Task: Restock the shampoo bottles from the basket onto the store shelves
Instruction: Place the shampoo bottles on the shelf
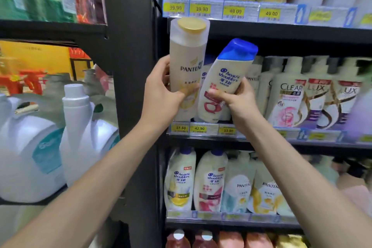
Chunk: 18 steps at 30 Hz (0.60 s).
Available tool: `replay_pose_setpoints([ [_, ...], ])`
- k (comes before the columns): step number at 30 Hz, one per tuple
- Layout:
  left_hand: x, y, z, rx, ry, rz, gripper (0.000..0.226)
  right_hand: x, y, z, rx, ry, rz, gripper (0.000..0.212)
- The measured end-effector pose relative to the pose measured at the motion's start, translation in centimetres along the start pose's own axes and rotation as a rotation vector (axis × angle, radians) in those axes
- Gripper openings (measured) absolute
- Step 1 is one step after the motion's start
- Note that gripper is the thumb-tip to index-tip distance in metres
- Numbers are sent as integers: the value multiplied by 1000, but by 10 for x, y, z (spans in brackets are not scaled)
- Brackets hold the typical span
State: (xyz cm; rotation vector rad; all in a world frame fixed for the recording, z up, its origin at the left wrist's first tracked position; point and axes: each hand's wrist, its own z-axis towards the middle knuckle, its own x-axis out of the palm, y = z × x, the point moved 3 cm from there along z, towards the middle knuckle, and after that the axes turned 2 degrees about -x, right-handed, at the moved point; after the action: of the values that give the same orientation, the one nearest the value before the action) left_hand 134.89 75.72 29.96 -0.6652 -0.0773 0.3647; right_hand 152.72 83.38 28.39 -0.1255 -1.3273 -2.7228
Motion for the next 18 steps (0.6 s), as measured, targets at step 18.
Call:
replay_pose_setpoints([
  [18,27,19,29,-134,72,195,61,-6,-36,28,278,245,-254,47],
])
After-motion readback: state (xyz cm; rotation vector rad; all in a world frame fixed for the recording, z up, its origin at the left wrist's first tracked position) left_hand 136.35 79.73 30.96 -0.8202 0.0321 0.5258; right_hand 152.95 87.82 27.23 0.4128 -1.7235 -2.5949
